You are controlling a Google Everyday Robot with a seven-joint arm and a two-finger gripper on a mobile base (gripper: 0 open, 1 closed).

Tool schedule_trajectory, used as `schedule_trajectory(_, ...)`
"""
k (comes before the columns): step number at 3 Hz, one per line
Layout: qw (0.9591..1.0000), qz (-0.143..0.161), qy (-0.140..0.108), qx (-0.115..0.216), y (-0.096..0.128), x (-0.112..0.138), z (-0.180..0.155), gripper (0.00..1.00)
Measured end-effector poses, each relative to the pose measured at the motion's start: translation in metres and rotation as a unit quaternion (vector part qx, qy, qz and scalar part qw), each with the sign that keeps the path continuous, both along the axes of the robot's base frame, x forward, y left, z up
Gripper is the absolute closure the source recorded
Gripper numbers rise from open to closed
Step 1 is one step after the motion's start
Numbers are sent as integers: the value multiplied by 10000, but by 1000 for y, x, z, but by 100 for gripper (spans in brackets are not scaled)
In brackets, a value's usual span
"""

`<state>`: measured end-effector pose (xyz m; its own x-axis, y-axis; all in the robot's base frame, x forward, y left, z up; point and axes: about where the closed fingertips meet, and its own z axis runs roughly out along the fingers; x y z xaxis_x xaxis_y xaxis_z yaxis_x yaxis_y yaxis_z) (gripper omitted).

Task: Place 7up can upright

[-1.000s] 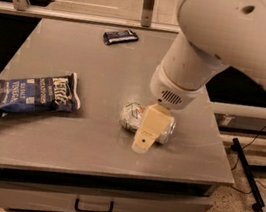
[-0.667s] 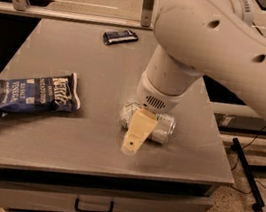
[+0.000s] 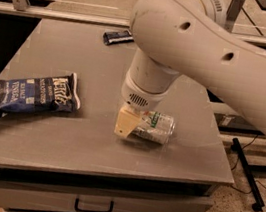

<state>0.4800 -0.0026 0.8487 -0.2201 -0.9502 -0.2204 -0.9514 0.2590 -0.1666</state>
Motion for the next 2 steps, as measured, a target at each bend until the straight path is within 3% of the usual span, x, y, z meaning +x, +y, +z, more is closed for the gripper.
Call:
schedule_trajectory(1,9998,-44,-92,156,-2,10,7,65)
schedule_trajectory(2,9973,26,-288,675,-10,28,28,88)
